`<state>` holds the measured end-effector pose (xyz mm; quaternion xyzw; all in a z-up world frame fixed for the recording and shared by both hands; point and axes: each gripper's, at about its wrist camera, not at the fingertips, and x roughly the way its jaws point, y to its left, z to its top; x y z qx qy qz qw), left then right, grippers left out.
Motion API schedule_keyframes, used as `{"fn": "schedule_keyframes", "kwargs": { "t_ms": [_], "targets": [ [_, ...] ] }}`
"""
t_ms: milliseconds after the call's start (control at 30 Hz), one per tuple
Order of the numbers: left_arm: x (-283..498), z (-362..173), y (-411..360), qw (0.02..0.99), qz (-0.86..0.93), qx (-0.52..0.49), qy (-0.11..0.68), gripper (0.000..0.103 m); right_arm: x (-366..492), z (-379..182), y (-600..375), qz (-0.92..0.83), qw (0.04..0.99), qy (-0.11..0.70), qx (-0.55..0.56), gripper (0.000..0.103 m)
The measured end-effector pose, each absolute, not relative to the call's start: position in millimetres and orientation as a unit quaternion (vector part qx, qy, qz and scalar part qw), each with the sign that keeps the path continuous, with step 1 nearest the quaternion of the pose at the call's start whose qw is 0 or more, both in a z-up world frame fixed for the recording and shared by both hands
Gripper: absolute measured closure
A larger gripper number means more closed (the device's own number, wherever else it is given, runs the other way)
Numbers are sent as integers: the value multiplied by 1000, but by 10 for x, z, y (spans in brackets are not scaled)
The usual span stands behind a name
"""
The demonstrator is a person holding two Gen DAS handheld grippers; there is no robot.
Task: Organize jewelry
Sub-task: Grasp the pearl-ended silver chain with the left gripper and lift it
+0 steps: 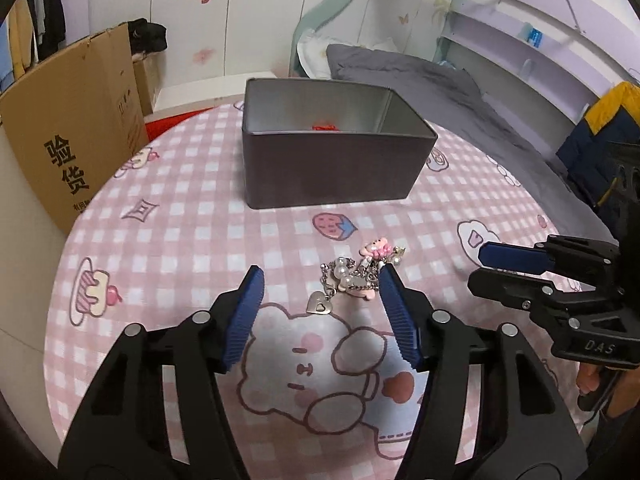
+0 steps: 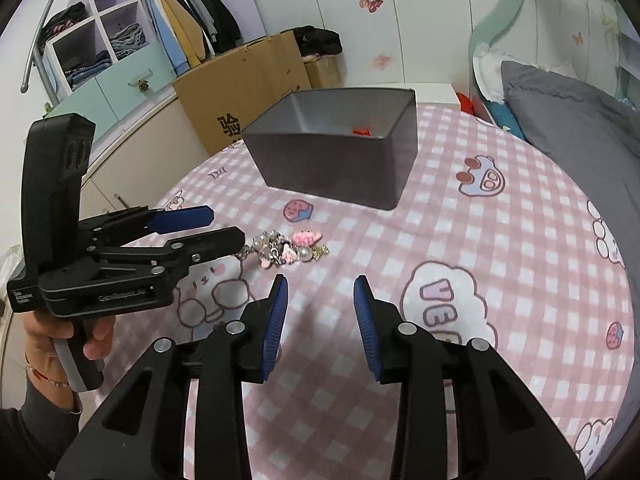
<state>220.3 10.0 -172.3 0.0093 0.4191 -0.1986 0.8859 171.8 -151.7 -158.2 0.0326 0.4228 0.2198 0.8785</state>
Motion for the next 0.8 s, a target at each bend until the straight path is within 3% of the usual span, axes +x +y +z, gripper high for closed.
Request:
{"fn": "schedule_keyframes", "kwargs": {
  "t_ms": [100,467,500,533,567,800],
  "targets": [
    [2206,-1763,65,884,-203,9,422,46,1729,-1618,-1522,221,877,426,35,69],
    [2335,-1933,-29,866,-222,2,448,69,1789,-1705,-1524,226,872,433,39,66],
    [2339,-1939,-35,866,-224,1,447,72,1798,-1706,-1523,226,872,433,39,66],
    [2343,-1939,-32,864,-231,-4,447,83,1802,-1708,-1527,226,872,433,39,66],
    [2345,-1938,-26,862,-237,-10,448,88,1806,-1710,-1525,226,871,434,39,66],
    [2290,-1837,126,870,-236,-29,433,96,1817,-1712,-1465,229,870,435,30,66]
  ]
}}
